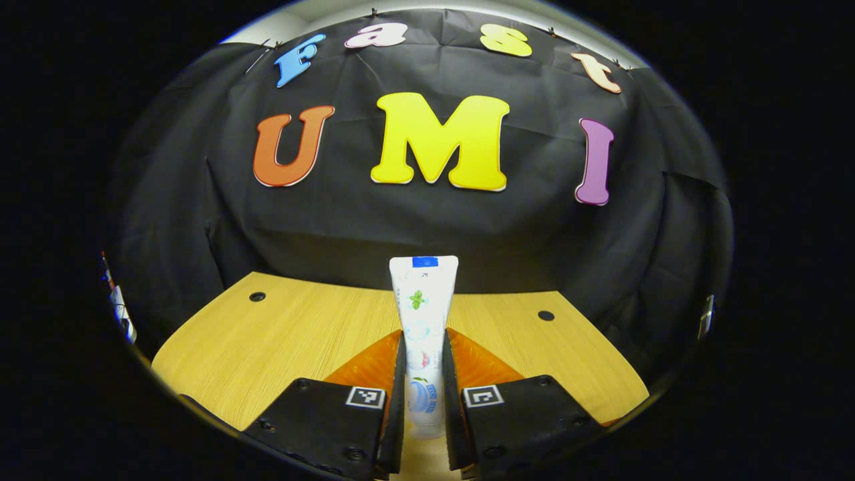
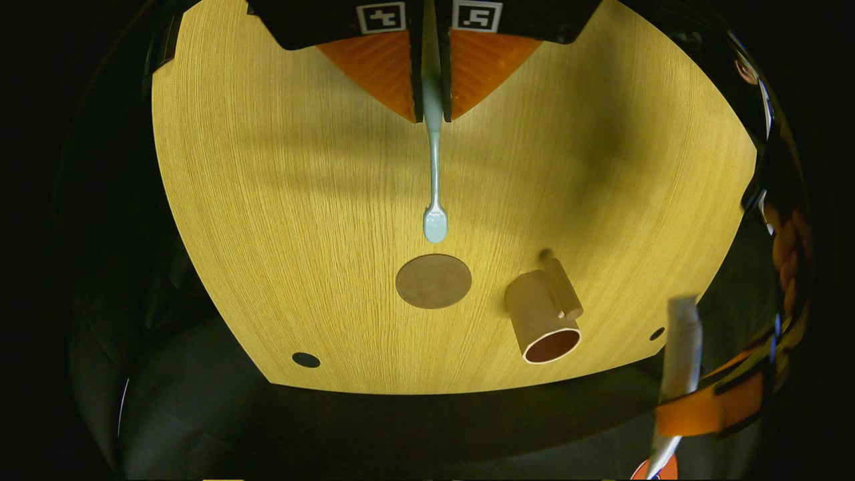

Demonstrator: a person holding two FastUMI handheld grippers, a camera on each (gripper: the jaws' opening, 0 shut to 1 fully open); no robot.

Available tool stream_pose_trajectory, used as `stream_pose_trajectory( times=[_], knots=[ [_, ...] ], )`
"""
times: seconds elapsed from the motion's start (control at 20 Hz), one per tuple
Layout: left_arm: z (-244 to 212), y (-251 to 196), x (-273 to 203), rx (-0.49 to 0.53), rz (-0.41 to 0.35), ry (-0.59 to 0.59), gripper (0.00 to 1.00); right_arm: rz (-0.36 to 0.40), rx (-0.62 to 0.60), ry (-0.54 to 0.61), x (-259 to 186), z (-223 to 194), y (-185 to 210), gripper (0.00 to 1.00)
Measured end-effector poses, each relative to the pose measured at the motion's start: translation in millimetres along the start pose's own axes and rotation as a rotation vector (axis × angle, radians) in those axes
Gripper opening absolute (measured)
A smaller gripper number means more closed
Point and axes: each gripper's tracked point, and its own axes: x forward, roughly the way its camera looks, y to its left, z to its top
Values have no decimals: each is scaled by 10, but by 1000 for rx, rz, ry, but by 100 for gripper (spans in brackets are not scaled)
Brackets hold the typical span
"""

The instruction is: Put the toothbrush and toothpaste on the desktop into the cup, then pick up the cup and place it on the coaster on the desktop.

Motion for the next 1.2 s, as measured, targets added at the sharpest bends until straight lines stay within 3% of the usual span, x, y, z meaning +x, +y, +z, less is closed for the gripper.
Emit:
stream_pose_trajectory(
  times=[0.25, 0.3, 0.65, 0.7, 0.75, 1.2],
  knots=[
    [142, -59, 470, -19, -23, -105, 32, 16, -8, -11, 13, -35, 15, 17],
    [156, -73, 561, -22, -26, -120, 28, 17, -6, -11, 24, -48, 6, 17],
    [329, -164, 1047, -30, -59, -244, 28, 38, 33, -6, 53, -16, -33, 17],
    [338, -161, 1098, -33, -62, -258, 32, 40, 37, -8, 57, 2, -34, 17],
    [333, -159, 1148, -37, -62, -266, 28, 43, 41, -11, 63, 26, -24, 17],
    [-48, -93, 1444, -101, -50, -196, 29, 46, 63, 5, 179, 29, -24, 17]
  ],
)
